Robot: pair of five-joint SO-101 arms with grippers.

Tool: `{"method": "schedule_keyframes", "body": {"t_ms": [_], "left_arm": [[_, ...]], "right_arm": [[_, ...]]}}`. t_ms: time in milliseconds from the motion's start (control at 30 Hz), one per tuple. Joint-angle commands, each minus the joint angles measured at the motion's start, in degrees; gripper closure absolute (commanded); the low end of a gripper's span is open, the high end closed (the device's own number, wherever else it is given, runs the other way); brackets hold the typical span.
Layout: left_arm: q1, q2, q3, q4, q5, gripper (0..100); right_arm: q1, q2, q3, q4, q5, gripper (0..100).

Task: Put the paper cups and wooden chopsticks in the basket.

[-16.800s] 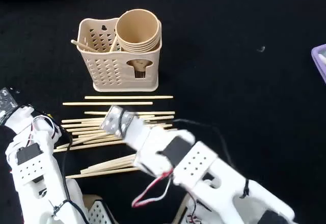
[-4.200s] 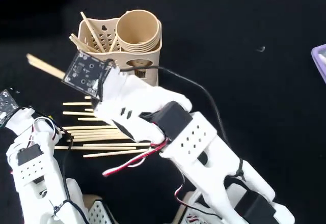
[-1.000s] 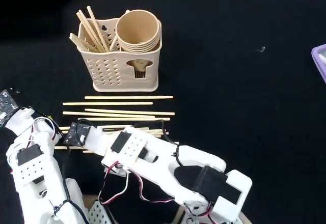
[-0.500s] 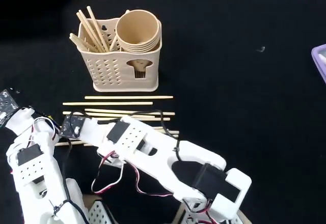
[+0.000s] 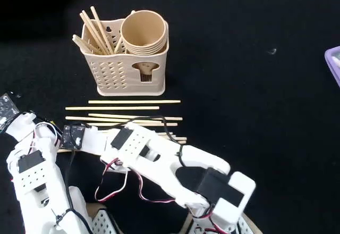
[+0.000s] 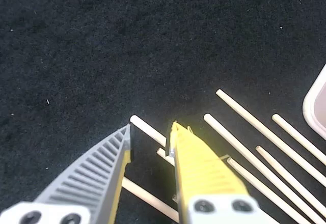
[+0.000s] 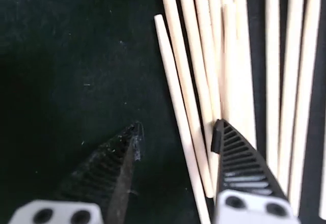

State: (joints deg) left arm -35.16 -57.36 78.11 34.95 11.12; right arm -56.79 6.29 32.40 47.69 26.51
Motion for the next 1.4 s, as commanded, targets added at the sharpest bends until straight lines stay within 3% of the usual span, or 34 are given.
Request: {"method": "schedule_keyframes", "body": {"t_ms": [0, 100, 267, 767, 1000, 1133, 1367], "left_arm": [[0.04, -1.23, -0.57, -0.97, 0.26, 86], [0.04, -1.23, -0.57, -0.97, 0.26, 86], [0.04, -1.23, -0.57, -0.97, 0.26, 86], [0.04, -1.23, -0.57, -0.97, 0.26, 86], [0.04, -1.23, -0.57, -0.97, 0.26, 86], [0.04, -1.23, -0.57, -0.97, 0.26, 86], [0.04, -1.23, -0.57, -0.97, 0.26, 86]], "right_arm": [[1.23, 1.27, -0.04, -1.14, 0.7, 76.8], [1.05, 1.36, 0.04, -0.97, 0.79, 81.2], [0.97, -0.48, 1.19, -0.88, 0.62, 99.2], [1.58, -21.93, 4.97, 8.53, 0.7, 98.7], [12.4, -30.9, 0.57, 7.82, 0.18, 98.7], [18.46, -30.99, -3.03, 2.55, -4.4, 98.7], [19.25, -30.99, -3.47, 1.05, -5.71, 98.7]]}}
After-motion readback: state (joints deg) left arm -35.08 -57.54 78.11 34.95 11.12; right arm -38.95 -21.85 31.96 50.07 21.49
